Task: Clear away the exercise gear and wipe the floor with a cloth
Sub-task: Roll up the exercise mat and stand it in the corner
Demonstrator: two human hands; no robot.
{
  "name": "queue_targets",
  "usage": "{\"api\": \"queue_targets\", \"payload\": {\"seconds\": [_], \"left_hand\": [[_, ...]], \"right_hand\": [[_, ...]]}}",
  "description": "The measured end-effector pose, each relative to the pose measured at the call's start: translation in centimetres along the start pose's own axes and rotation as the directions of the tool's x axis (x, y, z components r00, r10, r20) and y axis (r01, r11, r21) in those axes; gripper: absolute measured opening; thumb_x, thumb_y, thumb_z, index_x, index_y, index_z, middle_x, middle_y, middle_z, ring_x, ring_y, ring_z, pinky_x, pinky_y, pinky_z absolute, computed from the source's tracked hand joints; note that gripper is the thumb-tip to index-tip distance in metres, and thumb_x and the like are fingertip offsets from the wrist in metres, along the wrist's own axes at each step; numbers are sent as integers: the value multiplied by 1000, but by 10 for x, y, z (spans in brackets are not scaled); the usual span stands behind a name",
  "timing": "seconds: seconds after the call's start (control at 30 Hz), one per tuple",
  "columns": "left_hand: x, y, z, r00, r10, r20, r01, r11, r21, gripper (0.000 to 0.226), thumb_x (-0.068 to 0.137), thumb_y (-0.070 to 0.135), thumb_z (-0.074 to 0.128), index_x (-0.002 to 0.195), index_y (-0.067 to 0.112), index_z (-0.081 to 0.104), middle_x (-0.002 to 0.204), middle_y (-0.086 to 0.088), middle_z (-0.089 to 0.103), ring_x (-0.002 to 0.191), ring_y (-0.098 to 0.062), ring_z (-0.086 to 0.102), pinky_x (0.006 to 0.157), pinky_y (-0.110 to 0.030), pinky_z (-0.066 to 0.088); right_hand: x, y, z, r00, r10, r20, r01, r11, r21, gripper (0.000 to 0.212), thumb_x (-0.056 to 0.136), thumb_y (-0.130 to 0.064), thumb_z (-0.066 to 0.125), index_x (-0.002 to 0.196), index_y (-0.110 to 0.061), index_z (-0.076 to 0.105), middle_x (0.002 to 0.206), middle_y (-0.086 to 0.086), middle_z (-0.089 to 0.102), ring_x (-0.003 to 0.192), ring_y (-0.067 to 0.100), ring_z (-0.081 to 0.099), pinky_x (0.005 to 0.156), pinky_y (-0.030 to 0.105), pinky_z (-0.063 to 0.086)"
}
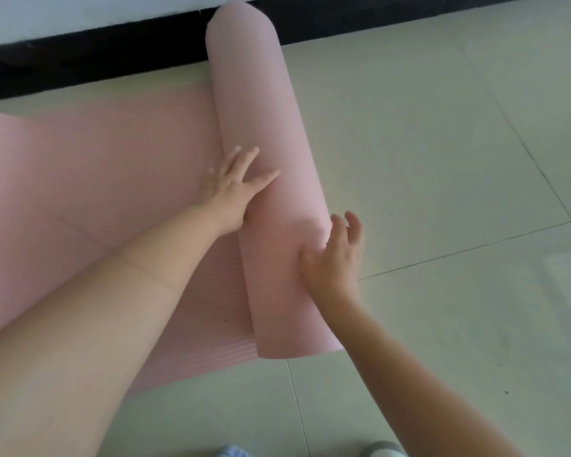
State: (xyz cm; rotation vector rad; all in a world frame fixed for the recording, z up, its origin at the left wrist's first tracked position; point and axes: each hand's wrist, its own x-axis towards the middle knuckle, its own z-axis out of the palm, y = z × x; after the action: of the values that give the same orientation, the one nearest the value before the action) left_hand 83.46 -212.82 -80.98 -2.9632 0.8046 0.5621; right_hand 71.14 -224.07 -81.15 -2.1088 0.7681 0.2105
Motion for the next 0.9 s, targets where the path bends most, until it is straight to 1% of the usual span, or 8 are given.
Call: {"api": "queue_targets", "payload": {"seconds": [0.13,0.3,0.4,0.53,0.63,0.77,0.87,0.9], "left_hand": [[-3,4,-11,998,68,-7,-66,988,139,65,86,-12,40,144,16,32,160,3,1,148,-17,-1,118,-38,16],[-17,4,-28,983,-144,110,127,982,142,66,87,-6,37,145,22,24,139,-10,39,124,-36,46,99,-41,41],[-32,2,-34,966,-211,152,182,966,185,72,92,-3,30,148,40,13,141,-11,34,132,-31,35,104,-40,35],[-45,-15,-30,990,-134,38,124,975,186,62,89,-9,32,144,20,31,159,0,8,148,-19,2,116,-43,20],[-46,-31,-27,996,-84,41,77,988,137,61,87,-12,34,144,12,28,157,-1,17,143,-23,22,112,-36,24],[-48,-66,-20,994,-82,-76,87,994,67,72,88,-9,33,149,26,18,136,-11,38,125,-30,40,99,-36,34],[-63,-111,-7,986,-87,-145,91,996,22,63,87,-9,35,141,24,38,134,-15,38,127,-31,36,96,-38,37],[-68,-128,-1,982,-47,-185,56,997,43,56,87,-9,37,136,18,45,139,-15,36,132,-29,32,99,-38,35]], "right_hand": [[-6,-4,9,981,110,159,-57,951,-305,50,95,-28,38,138,-4,28,154,9,14,145,28,1,117,46,6],[-28,-25,17,972,13,235,39,976,-215,41,92,-15,38,133,-11,36,144,4,31,137,25,22,115,51,6],[-30,-31,13,974,-47,221,87,981,-176,43,91,-12,39,134,-13,37,139,2,40,139,21,21,116,49,2],[-19,-37,19,983,-15,183,60,968,-242,46,93,-20,40,138,-11,32,148,5,27,143,23,9,116,50,3],[-15,-46,35,965,30,260,41,964,-264,40,93,-20,37,131,-7,37,141,8,37,139,26,23,116,50,12],[-19,-64,57,983,-95,154,122,978,-172,39,93,-13,37,131,-4,39,117,9,56,113,28,48,104,40,34],[-25,-85,76,979,-83,188,91,995,-33,49,92,-6,37,140,-5,33,94,10,63,73,14,51,67,27,43],[-26,-93,83,981,-82,178,95,993,-66,49,91,-5,37,140,-5,34,94,13,62,70,12,49,65,27,41]]}}
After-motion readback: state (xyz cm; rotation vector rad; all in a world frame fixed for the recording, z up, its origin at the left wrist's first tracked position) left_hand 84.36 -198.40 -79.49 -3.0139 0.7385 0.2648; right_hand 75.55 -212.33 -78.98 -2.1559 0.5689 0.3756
